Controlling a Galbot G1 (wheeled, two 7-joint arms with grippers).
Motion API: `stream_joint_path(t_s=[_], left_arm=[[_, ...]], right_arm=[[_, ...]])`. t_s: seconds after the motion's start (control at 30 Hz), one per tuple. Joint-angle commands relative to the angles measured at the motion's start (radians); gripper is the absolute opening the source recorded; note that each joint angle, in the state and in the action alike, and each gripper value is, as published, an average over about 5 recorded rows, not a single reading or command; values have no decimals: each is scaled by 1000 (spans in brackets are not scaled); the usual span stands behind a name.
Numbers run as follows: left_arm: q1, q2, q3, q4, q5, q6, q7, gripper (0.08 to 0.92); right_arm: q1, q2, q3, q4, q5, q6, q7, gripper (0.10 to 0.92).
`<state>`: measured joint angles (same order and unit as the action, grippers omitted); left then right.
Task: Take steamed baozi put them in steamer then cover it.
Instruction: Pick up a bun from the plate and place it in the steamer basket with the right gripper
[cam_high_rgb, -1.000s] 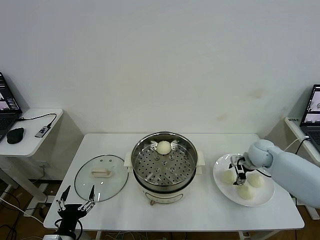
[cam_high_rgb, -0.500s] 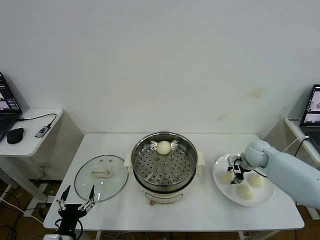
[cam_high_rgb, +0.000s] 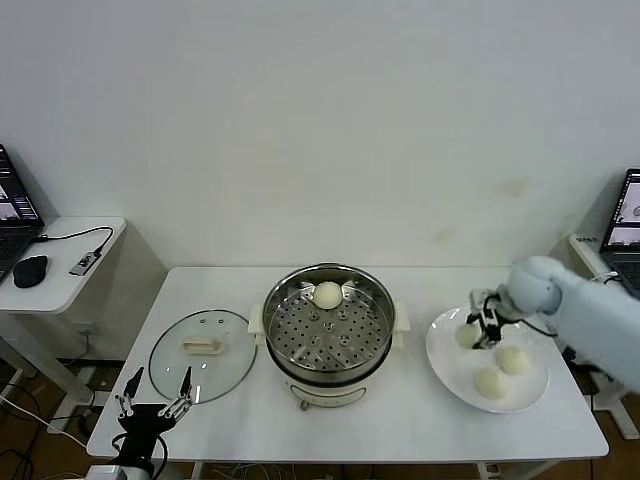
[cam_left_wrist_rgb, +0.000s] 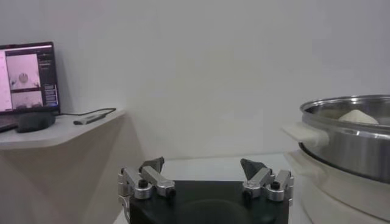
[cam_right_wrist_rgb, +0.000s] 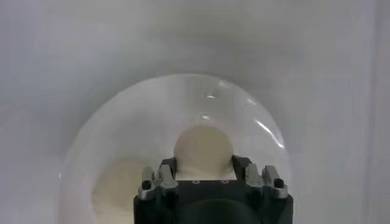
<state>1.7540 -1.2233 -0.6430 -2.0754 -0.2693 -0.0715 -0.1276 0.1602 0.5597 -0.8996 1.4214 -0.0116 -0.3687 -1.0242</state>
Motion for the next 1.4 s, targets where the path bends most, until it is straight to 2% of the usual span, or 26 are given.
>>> stream_joint_path(t_s=[0.03,0.23,0.4,0.53,0.7,0.87,1.4], left_arm=[[-5,2,4,2,-5,2,0,823],[-12,7,8,3,-9,2,1,823],[-18,8,7,3,-11,2,0,823],[-18,1,4,0,-9,1,-1,823],[-13,-13,-2,-10,-8,1,-1,823],[-11,-17,-10,-11,-7,-1,-1,823],[-11,-17,-17,-9,-5,-2,-1,823]], right_arm=[[486,-13,-271,115,292,-107,11,578],[672,125,-398,183,488,-192,61,585],[658,291,-410,202,615,-272,135,585],[604,418,-401,159,662,-303,174,585],[503,557,-383,83,672,-327,208,587],[419,632,-372,34,655,-337,226,586],[243,704,-328,-80,591,-353,301,585]])
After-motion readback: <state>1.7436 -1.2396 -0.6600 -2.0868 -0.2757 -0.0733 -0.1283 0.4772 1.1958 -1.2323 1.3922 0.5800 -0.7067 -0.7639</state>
